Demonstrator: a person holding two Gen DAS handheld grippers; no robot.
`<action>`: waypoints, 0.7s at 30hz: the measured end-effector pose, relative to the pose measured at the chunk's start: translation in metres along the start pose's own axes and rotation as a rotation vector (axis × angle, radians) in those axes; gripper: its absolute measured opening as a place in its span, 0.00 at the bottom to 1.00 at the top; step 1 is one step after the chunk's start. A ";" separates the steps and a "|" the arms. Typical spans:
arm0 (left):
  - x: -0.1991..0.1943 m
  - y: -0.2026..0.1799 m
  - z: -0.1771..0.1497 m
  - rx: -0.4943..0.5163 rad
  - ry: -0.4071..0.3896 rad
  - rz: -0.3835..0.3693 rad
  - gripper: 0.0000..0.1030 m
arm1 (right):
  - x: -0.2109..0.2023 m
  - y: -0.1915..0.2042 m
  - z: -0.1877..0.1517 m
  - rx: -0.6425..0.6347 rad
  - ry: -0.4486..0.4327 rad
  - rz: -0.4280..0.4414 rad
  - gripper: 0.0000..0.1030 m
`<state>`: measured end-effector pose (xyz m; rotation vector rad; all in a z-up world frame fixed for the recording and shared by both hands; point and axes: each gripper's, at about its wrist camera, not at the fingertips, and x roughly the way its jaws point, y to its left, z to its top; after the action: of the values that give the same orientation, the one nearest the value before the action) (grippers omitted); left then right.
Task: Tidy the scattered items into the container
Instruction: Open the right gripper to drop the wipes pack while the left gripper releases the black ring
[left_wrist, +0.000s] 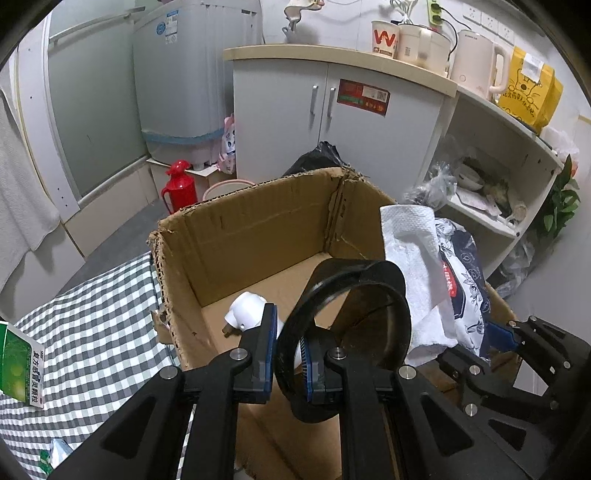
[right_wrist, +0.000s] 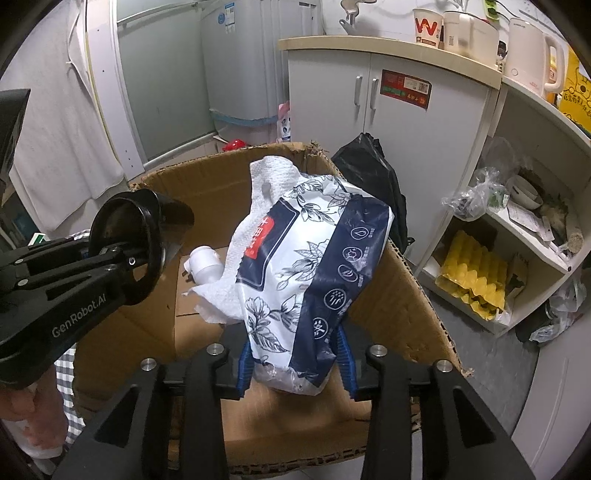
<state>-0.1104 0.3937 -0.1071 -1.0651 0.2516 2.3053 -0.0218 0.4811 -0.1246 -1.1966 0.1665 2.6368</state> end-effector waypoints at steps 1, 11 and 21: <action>0.000 0.000 0.000 -0.001 0.001 0.001 0.15 | -0.001 0.000 0.000 -0.001 -0.004 -0.004 0.39; -0.018 -0.004 0.002 0.004 -0.031 -0.008 0.34 | -0.016 0.001 0.002 0.007 -0.031 -0.012 0.45; -0.056 -0.004 0.010 -0.009 -0.114 -0.005 0.55 | -0.045 0.001 0.008 0.025 -0.096 -0.027 0.58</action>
<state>-0.0860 0.3771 -0.0582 -0.9337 0.1930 2.3554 0.0011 0.4743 -0.0858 -1.0541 0.1647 2.6538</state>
